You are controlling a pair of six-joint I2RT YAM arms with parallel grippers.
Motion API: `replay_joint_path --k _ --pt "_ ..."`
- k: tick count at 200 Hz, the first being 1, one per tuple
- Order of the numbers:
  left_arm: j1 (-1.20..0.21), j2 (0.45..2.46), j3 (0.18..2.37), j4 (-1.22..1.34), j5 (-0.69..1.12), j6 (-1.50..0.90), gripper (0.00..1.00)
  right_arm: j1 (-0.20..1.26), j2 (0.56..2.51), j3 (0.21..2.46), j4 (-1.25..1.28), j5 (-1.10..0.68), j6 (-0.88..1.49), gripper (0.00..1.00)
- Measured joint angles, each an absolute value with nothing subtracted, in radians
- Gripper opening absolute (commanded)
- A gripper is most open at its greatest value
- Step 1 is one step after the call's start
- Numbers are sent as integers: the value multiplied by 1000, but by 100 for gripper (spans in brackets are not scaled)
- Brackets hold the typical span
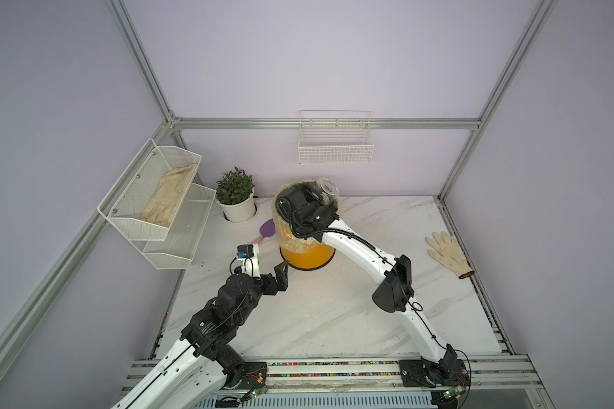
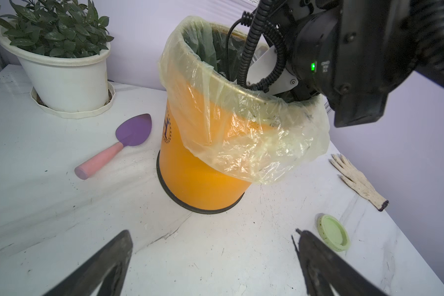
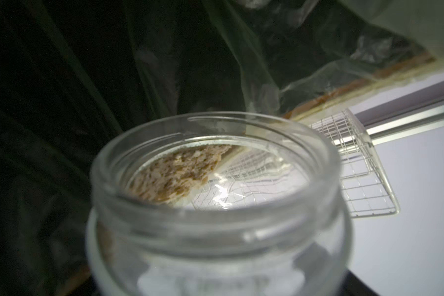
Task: Empty expired oatmeal from jars
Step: Pour the expired oatmeal into the trash bin.
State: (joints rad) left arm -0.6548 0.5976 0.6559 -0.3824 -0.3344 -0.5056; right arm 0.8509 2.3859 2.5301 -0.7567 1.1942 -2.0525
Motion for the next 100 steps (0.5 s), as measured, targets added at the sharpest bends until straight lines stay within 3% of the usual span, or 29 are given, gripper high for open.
replay_joint_path --k 43,71,100 --pt "-655 616 656 -378 -331 -506 100 840 2345 2480 -805 1169 -2053 5" --pt "-655 639 656 -370 -325 -510 100 850 2296 2339 -661 1238 -2054 3" --pt "-655 646 656 -367 -321 -514 100 879 2331 2368 -596 1291 -2054 2"
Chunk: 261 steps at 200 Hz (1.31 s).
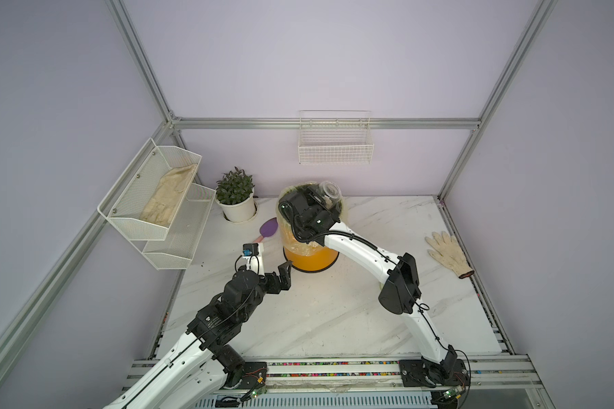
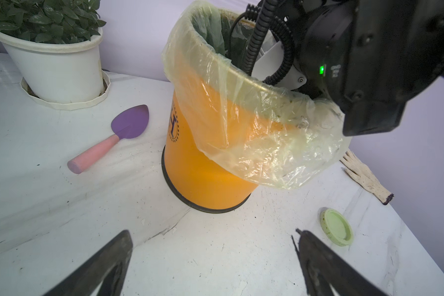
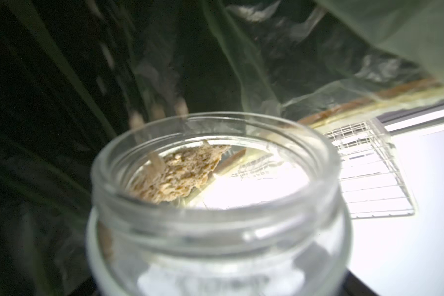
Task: Empty expired oatmeal from jars
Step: Pour the expired oatmeal into the trash bin.
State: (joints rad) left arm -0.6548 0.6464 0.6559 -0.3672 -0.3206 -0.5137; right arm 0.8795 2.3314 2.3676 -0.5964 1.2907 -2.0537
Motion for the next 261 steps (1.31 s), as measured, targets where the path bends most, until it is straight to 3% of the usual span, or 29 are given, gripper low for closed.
replay_joint_path --k 38,84,130,184,261 --pt "-655 614 656 -368 -322 -513 100 912 2473 2646 -538 1401 -2053 2" --pt "-655 599 656 -368 -323 -513 100 927 2394 2476 -556 1468 -2045 4" --pt "-655 591 656 -367 -326 -513 100 934 2437 2688 -684 1477 -2046 4" --pt "-655 580 654 -366 -327 -513 100 907 2365 2589 -780 1340 -2051 5" --pt "-655 578 654 -365 -328 -513 100 881 2322 2651 -869 1163 -2056 5"
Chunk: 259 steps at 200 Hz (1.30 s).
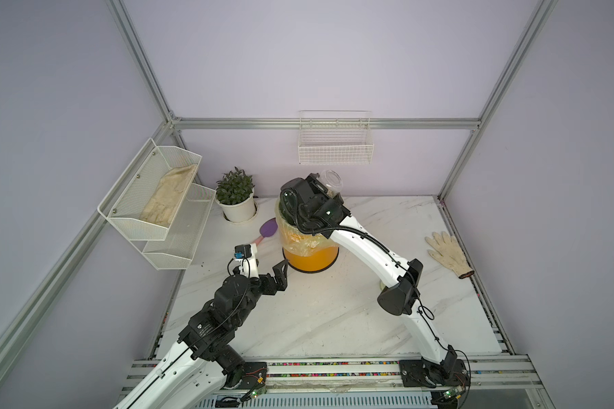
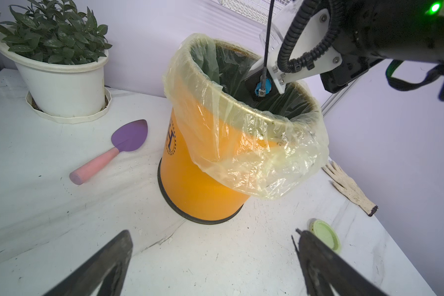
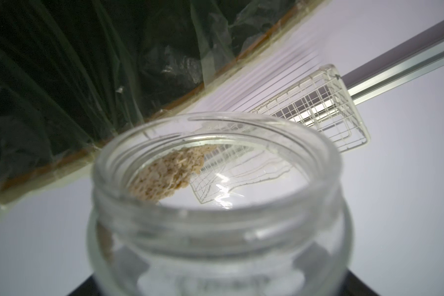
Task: Empty expired oatmeal from jars
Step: Pour the expired oatmeal into the trash bin.
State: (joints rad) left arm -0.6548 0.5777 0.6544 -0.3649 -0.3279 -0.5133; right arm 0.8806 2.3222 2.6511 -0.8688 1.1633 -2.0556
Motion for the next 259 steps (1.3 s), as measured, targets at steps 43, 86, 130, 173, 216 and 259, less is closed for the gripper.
replay_joint_path --k 43,86,130,173,216,259 --pt "-655 578 654 -363 -328 -513 100 876 2291 2669 -919 1090 -2059 4" --pt "-655 589 654 -361 -327 -515 100 885 2238 2569 -921 1079 -2059 4" --pt "-655 569 654 -360 -328 -516 100 894 2186 2473 -911 1006 -2054 5" --pt "-655 539 654 -347 -328 -513 100 907 2239 2571 -922 1049 -2059 5" --pt "-655 537 654 -341 -327 -513 100 913 2232 2535 -927 1050 -2050 5" --pt "-655 498 630 -329 -327 -499 100 916 2268 2608 -944 997 -2060 5"
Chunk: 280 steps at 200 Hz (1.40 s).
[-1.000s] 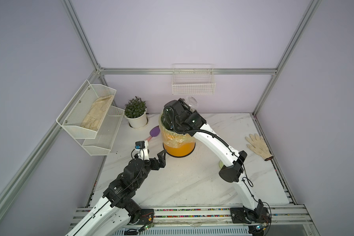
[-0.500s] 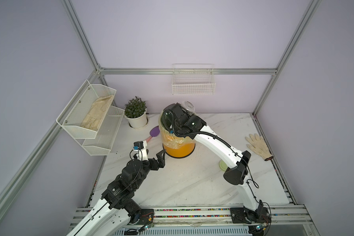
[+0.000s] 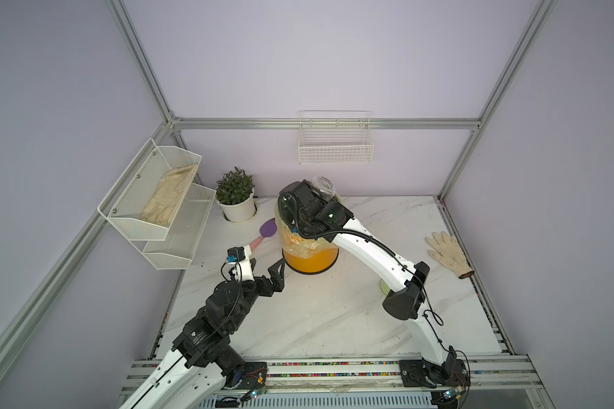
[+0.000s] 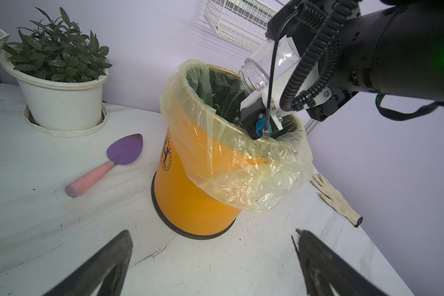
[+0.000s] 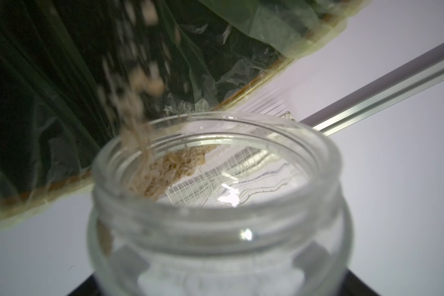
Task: Empty expired oatmeal from jars
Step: Pour the expired oatmeal into the trash bin.
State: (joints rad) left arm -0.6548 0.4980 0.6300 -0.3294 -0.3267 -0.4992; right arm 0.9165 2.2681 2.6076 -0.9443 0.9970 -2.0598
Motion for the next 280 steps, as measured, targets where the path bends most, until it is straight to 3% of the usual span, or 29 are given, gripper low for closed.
replay_joint_path --k 45,81,139,194,280 --pt "-655 474 623 -326 -326 -487 100 906 2246 2568 -932 894 -2059 5" --pt "-655 449 590 -307 -325 -487 100 910 2177 2485 -961 897 -2058 5" --pt "-655 464 579 -292 -316 -488 100 926 2200 2564 -931 917 -2065 5" --pt "-655 471 579 -292 -309 -488 100 896 2256 2582 -874 1068 -2065 4" --pt "-655 472 579 -292 -301 -491 100 858 2339 2633 -742 1122 -2061 4"
